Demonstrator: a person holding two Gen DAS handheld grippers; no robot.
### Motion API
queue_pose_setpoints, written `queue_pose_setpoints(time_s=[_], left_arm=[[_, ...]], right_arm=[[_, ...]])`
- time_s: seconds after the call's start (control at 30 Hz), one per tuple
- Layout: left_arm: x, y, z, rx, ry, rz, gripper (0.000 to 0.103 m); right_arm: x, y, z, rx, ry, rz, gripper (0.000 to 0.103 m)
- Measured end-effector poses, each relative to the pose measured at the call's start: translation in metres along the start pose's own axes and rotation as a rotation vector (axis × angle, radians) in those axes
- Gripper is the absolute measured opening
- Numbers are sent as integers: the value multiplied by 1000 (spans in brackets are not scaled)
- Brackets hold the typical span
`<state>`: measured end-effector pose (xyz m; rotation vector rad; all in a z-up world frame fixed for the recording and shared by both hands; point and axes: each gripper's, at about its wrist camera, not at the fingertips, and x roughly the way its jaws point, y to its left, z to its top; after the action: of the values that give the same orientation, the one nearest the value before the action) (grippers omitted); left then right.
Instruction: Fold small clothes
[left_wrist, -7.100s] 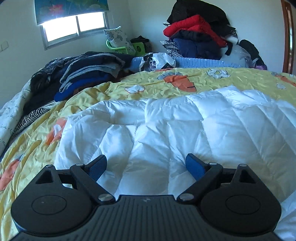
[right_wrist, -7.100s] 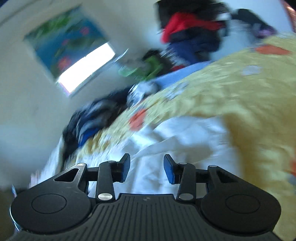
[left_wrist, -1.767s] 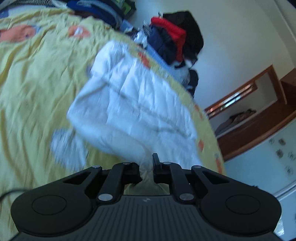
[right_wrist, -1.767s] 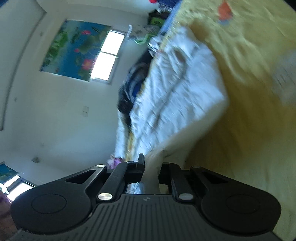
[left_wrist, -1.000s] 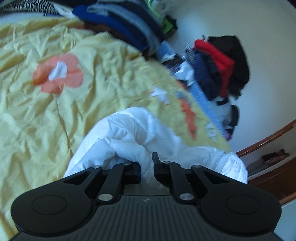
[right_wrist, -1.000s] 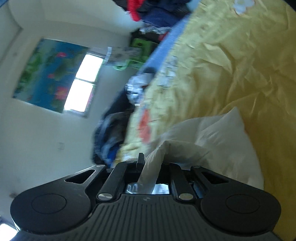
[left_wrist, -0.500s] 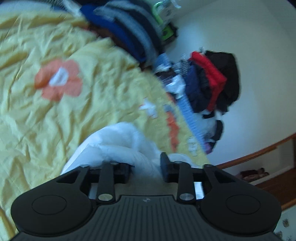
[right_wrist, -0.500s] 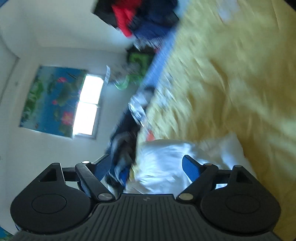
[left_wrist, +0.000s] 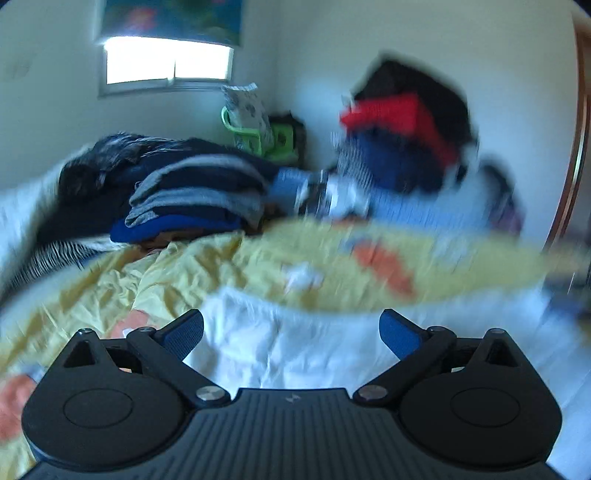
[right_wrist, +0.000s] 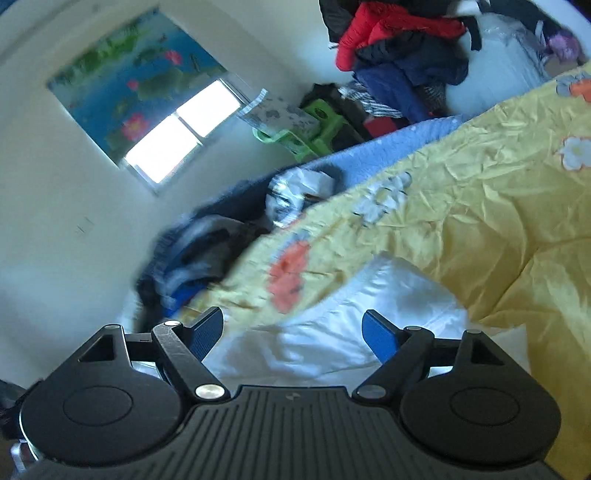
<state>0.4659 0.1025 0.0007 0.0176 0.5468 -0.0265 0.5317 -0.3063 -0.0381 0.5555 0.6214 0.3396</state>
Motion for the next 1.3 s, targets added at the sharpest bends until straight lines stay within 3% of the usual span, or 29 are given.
queue_pose_setpoints(time_s=[0.17, 0.37, 0.57, 0.63, 0.7, 0.83, 0.9, 0.97, 1.07, 1.17, 1.3], left_arm=[[64, -28, -22, 89, 118, 77, 103], [99, -11, -34, 17, 245, 59, 103], [96, -24, -39, 58, 185, 128, 103], [73, -20, -35, 50, 121, 172, 103], [25, -5, -33, -51, 23, 175, 103], [-80, 42, -61, -369, -106, 53, 103], [-112, 59, -91, -522, -91, 39, 103], [-126, 66, -121, -594, -10, 45, 103], [-128, 70, -151, -707, 93, 79, 103], [-118, 73, -170, -826, 164, 61, 103], [-111, 62, -169, -834, 139, 76, 103]], right_arm=[[41, -17, -12, -47, 98, -128, 80], [53, -27, -23, -110, 107, -124, 83], [54, -12, -26, -200, 98, -162, 88], [37, -9, -20, -187, 61, -196, 79], [-6, -14, -16, -70, -13, -141, 80], [-119, -37, -46, 137, -96, 91, 91], [-172, -53, -82, 236, -134, 105, 92], [-205, -67, -116, 343, -131, 73, 91], [-221, -80, -157, 475, -49, 62, 90], [-210, -74, -173, 478, 7, 39, 87], [-186, -68, -171, 488, -23, 17, 84]])
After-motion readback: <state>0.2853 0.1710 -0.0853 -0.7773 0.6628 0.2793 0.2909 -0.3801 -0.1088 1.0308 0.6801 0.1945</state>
